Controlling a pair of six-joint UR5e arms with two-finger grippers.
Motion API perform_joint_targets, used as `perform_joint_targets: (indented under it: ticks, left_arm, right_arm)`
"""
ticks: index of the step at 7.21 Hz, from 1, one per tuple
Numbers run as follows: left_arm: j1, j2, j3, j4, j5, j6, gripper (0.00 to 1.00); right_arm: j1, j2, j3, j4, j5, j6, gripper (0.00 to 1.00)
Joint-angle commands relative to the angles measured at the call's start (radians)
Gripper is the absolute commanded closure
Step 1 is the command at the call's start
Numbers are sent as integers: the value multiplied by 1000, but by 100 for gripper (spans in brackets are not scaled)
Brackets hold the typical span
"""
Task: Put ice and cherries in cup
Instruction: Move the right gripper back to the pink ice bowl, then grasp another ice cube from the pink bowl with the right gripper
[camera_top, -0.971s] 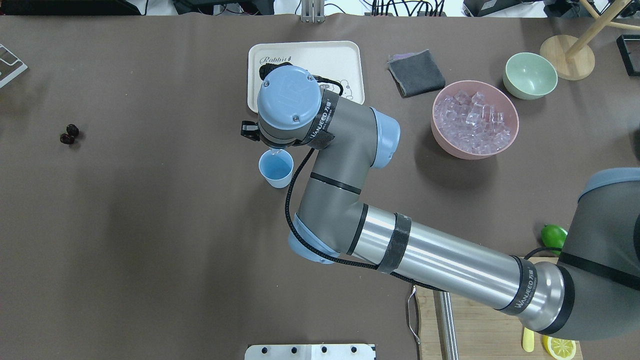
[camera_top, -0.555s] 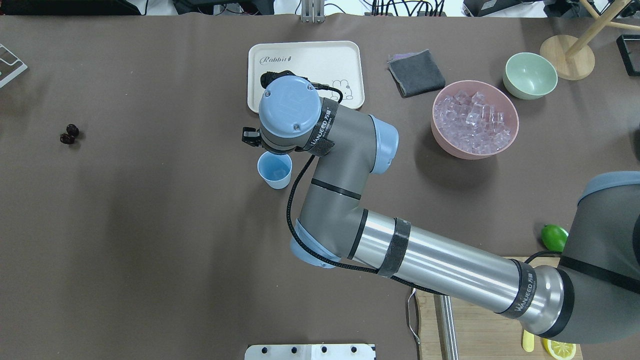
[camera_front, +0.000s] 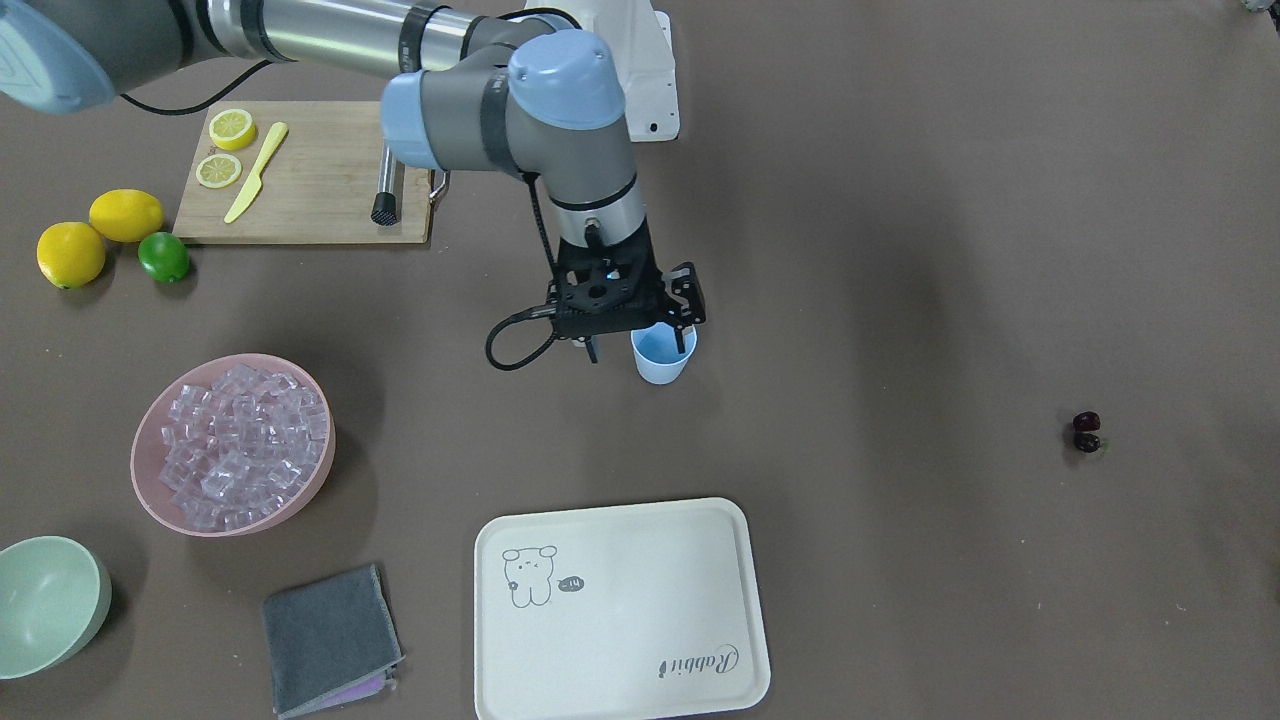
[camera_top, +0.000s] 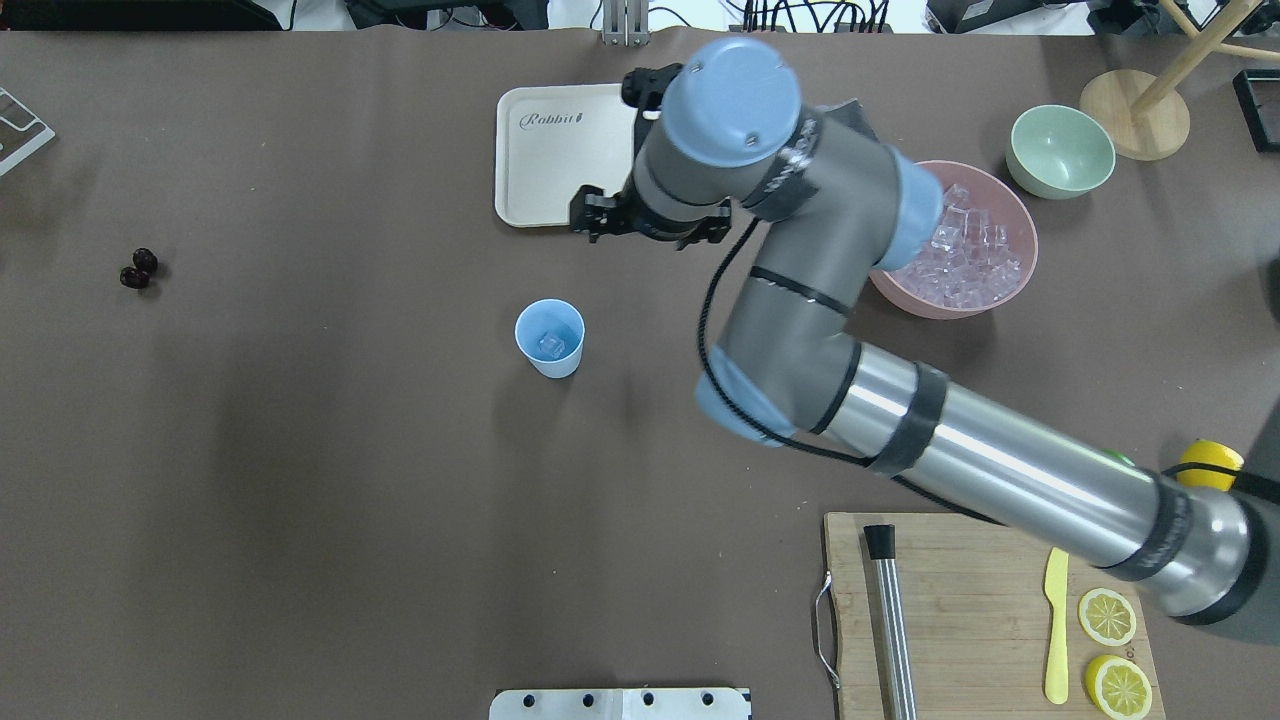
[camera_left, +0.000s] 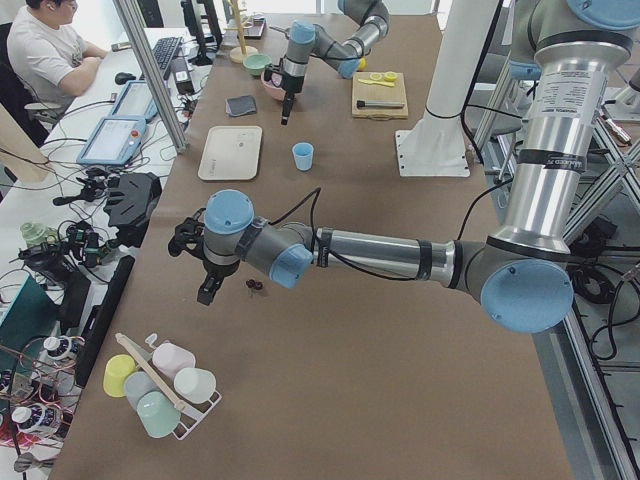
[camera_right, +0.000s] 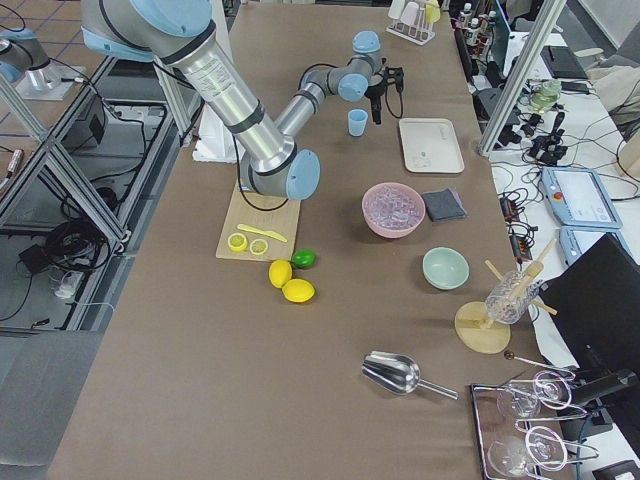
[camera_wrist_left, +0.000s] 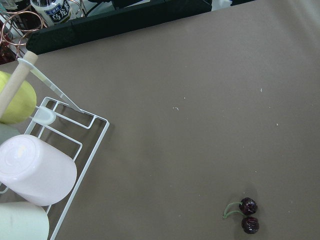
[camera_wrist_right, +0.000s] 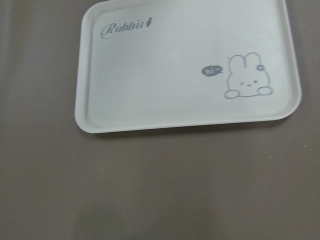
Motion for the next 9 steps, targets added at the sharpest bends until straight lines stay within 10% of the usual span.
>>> perform_joint_targets:
  ticks: [1,9]
  left_arm:
    - [0,7,-6,-1,-1,0,2]
    - [0,21,1,-53,-1,1,2]
  right_arm:
    - [153,-245,66,-3,87,-376,1]
    - [241,-335,22,-50,138,-682,1]
